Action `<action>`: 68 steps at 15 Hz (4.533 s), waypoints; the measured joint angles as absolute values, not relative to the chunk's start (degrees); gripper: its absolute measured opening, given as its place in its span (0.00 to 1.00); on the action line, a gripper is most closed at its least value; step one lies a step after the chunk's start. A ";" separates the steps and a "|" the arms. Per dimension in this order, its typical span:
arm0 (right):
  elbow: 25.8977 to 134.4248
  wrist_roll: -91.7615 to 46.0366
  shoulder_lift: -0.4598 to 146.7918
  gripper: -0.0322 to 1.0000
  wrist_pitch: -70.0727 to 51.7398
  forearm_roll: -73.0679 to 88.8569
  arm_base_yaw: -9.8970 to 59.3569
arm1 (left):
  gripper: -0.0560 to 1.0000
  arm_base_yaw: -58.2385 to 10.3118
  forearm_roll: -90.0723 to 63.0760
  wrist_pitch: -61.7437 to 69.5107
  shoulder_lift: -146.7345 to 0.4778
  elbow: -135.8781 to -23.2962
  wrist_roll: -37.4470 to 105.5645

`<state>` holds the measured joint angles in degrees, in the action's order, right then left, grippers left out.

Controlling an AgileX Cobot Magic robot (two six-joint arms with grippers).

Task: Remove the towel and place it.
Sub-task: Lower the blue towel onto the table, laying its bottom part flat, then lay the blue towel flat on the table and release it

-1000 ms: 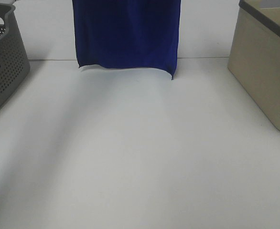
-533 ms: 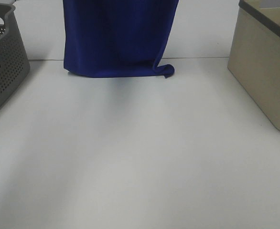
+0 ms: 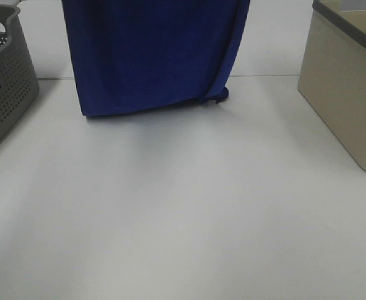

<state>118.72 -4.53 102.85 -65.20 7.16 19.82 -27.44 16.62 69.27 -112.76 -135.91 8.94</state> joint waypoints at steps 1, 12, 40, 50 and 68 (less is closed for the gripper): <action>118.72 -4.53 101.64 0.05 -67.95 8.82 19.82 | 0.05 -27.44 14.73 69.50 -111.50 -135.73 9.05; 95.86 -3.78 82.62 0.05 -69.84 15.18 19.82 | 0.05 -29.62 3.61 69.84 -87.89 -104.74 8.94; 35.24 -6.59 76.95 0.05 -69.21 33.98 19.88 | 0.05 -29.68 -25.44 68.24 -68.24 -37.36 9.22; 35.12 -11.69 93.22 0.05 -66.35 33.69 19.88 | 0.05 -29.68 -27.27 67.04 -91.73 -38.33 14.27; 35.12 -13.81 96.09 0.45 -63.60 35.41 19.88 | 0.18 -37.59 -30.48 65.78 -101.18 -44.46 14.84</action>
<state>35.12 -13.81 96.09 -63.60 35.41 19.88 -37.59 -30.48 65.78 -101.18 -44.46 14.84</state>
